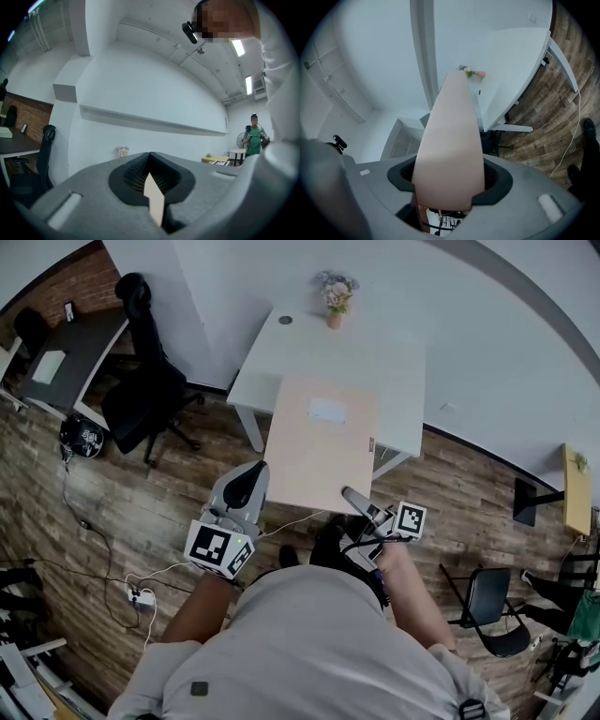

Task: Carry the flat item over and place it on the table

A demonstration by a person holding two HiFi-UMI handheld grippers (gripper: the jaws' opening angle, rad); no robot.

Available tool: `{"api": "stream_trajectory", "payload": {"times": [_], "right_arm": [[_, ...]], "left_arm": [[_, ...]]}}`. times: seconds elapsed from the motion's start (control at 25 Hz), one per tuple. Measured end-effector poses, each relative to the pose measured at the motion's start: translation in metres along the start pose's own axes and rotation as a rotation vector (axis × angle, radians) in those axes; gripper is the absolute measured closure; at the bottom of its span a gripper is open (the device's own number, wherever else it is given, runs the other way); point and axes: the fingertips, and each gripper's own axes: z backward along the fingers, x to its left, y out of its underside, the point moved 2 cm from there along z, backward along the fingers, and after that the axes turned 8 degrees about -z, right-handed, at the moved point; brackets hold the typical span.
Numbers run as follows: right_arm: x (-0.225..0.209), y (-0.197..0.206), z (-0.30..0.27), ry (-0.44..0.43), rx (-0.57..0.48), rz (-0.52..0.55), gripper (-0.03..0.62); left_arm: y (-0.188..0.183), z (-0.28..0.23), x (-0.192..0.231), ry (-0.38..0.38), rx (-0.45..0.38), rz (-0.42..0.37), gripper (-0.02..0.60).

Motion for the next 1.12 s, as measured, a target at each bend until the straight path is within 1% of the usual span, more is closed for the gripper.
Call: {"api": "stream_trajectory", "payload": {"times": [0.16, 0.36, 0.6, 0.76, 0.92, 1.12], "right_arm": [[-0.003, -0.016, -0.008, -0.001, 0.015, -0.004, 0.295], [-0.005, -0.047, -0.013, -0.007, 0.031, -0.008, 0.295], [-0.007, -0.102, -0.007, 0.001, 0.051, -0.012, 0.295], [-0.009, -0.143, -0.005, 0.003, 0.067, -0.012, 0.295], [-0.014, -0.181, 0.000, 0.007, 0.095, -0.004, 0.295], [-0.020, -0.212, 0.008, 0.014, 0.119, -0.028, 0.295]], "left_arm": [[0.003, -0.012, 0.003, -0.010, 0.014, 0.001, 0.581], [0.005, -0.039, 0.006, -0.027, 0.022, 0.000, 0.581], [0.000, -0.096, 0.001, -0.046, 0.027, 0.003, 0.581], [0.003, -0.136, -0.002, -0.055, 0.038, 0.000, 0.581], [0.003, -0.176, -0.010, -0.068, 0.047, -0.018, 0.581], [0.004, -0.206, -0.019, -0.086, 0.063, -0.032, 0.581]]}}
